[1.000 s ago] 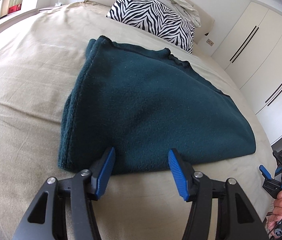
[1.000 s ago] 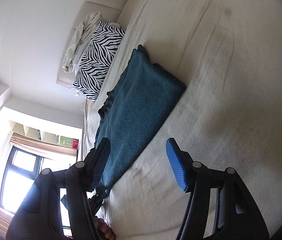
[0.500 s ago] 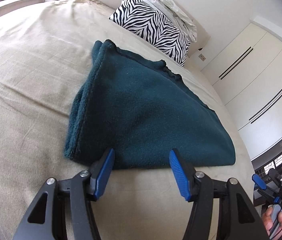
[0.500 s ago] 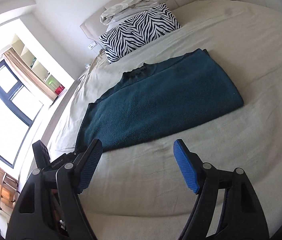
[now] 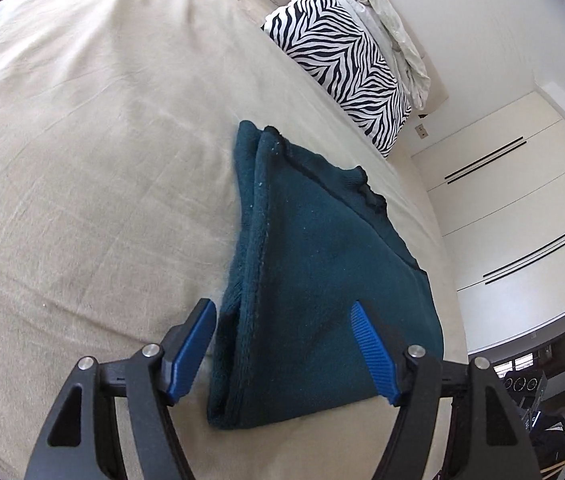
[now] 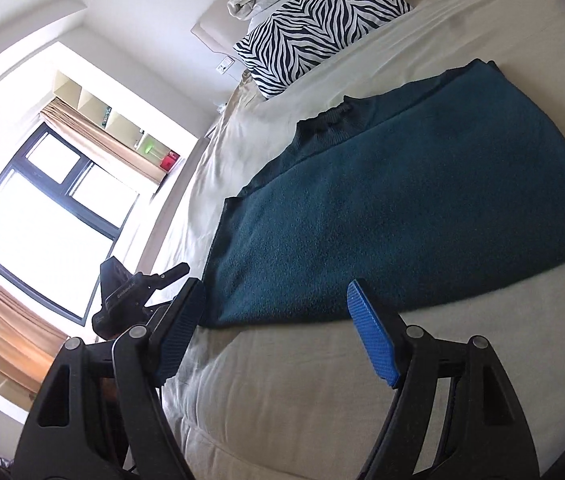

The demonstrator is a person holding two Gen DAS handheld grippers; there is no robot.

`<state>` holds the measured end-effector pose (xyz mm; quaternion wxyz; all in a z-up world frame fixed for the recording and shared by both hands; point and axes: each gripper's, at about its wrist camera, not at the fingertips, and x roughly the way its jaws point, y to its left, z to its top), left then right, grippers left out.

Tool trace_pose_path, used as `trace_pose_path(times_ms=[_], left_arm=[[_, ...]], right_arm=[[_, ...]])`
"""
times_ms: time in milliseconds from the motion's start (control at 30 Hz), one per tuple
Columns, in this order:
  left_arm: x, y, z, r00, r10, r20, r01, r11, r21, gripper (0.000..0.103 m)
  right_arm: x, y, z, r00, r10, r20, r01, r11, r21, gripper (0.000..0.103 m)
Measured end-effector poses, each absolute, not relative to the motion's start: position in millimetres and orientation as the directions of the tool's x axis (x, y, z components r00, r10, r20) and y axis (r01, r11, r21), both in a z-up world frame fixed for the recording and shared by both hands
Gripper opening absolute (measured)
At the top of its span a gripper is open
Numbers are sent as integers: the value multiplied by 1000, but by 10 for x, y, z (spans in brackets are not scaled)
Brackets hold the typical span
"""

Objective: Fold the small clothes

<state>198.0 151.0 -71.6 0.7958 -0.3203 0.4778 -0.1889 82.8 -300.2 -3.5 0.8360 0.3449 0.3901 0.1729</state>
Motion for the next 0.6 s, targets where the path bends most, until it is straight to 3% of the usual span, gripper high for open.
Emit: trace_pose_path(times_ms=[233,300,400,533,600], left_arm=[[2188,1478,-960,412,-710,-571,-35,614,-788,71],[2255,1453,-984,401,-718,-569,-39,607,-794,66],[2305,1446,-1036,382,-727,-570,-55,598,-800,54],[2334,1441,-1124,353,-733,-582,-76,598,-798,21],[2340,1441,-1164,352,-741,-571,-87,582,-809,16]], right_arm=[[1534,-2861,-114,568,637,-520,-53,659,750,73],[1695,-2798,-163,553,650,-521,-52,651,758,73],[1903,-2695,-220,532,664,-524,-53,644,763,73],[2149,-2551,-300,502,678,-536,-59,645,762,73],[2248,-2495,-368,487,678,-550,-53,652,757,73]])
